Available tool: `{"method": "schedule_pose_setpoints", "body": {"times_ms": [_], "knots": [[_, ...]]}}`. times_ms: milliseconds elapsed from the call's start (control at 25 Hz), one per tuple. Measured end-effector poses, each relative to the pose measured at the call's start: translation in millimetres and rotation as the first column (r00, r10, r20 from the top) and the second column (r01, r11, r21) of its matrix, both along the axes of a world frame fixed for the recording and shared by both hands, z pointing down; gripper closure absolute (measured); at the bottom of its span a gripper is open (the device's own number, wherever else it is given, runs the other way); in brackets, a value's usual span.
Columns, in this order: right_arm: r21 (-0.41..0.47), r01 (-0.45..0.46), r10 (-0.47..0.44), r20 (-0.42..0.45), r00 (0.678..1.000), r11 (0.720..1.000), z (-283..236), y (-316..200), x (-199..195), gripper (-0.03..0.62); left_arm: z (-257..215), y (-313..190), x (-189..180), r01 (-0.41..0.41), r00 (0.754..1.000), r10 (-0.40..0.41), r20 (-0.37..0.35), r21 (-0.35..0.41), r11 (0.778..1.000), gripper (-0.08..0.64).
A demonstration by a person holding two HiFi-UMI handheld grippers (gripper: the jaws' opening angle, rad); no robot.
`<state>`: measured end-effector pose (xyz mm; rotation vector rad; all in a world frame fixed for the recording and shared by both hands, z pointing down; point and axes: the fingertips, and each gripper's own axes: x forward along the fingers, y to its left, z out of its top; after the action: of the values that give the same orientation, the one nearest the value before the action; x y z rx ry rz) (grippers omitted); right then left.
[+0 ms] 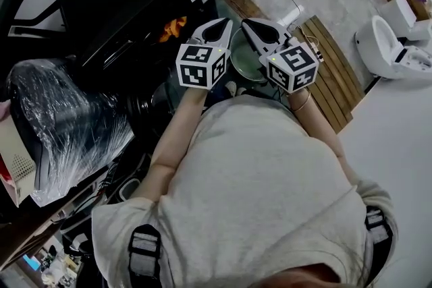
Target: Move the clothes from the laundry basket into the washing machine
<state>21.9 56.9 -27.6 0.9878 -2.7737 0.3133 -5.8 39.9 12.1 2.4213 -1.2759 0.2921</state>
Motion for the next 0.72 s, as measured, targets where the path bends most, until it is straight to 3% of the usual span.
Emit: {"method": "schedule_pose_setpoints", "body": {"times_ms": [720], "knots": [[-0.045, 0.008, -0.008, -0.019, 1.000, 0.999, 22.5, -3.9, -7.8, 0.584, 17.5, 2.3, -3.4, -0.020, 1.000, 0.020, -0.025, -0.026, 0.999, 0.551]]}}
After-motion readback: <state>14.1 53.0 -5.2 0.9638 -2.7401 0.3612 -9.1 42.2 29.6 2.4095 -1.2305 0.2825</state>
